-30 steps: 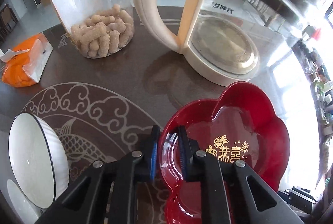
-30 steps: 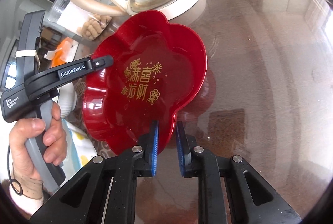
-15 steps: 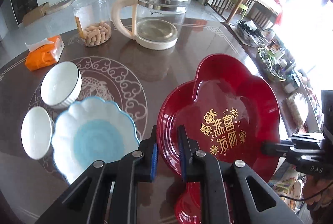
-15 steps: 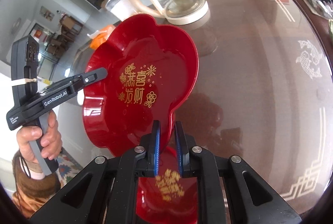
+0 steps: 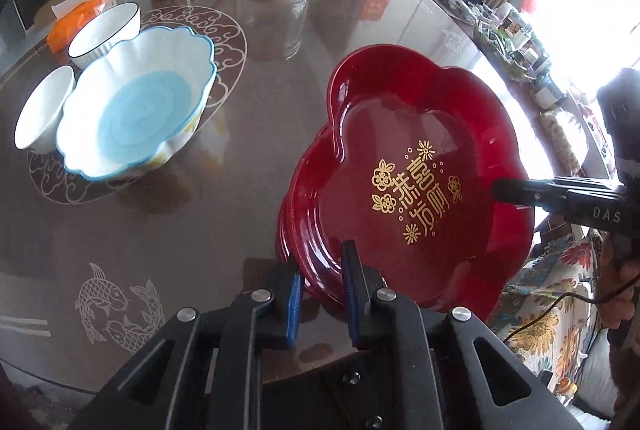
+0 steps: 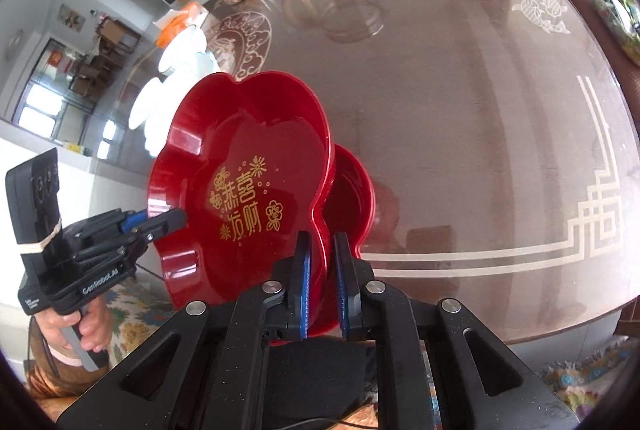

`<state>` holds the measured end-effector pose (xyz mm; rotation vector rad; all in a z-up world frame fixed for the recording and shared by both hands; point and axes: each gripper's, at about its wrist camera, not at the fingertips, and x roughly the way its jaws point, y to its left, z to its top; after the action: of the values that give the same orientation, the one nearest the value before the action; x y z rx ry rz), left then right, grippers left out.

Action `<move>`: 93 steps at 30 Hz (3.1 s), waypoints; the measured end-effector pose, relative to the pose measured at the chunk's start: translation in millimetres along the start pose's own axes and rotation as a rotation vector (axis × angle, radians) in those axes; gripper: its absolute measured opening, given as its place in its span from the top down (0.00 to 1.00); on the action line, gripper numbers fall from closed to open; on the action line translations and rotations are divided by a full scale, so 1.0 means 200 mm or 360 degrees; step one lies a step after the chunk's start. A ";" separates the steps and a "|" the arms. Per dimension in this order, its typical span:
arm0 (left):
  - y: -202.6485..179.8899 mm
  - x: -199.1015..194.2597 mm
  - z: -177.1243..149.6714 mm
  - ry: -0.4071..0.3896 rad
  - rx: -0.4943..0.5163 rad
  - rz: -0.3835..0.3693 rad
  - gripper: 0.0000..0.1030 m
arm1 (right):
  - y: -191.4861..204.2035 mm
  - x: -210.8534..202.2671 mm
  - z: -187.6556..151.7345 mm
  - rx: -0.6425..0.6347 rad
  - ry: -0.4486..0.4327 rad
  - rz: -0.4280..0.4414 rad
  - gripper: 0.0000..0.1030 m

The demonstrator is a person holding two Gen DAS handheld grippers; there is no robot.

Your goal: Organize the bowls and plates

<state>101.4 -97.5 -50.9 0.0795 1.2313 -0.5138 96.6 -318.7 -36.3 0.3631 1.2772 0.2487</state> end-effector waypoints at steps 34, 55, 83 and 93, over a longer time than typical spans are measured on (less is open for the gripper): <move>0.30 -0.20 -0.39 -0.0398 -0.0209 0.0292 0.13 | 0.19 -0.20 -0.30 -0.0154 -0.0646 -0.0280 0.32; 0.79 -0.30 -0.68 -0.0488 -0.0709 0.0308 0.13 | 0.58 0.52 -0.35 0.0004 0.0029 0.0252 0.33; 0.88 -0.27 -0.45 -0.0447 -0.0634 0.0399 0.13 | 0.79 0.24 -0.24 -0.0554 -0.0318 -0.0097 0.32; 0.83 -0.41 -0.37 -0.0596 -0.0629 0.0514 0.13 | 0.89 0.09 -0.18 -0.0615 -0.0576 -0.0174 0.32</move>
<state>86.3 101.5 -36.8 -0.1466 0.9084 0.0053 70.6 -143.6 10.1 0.0034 0.8650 0.3140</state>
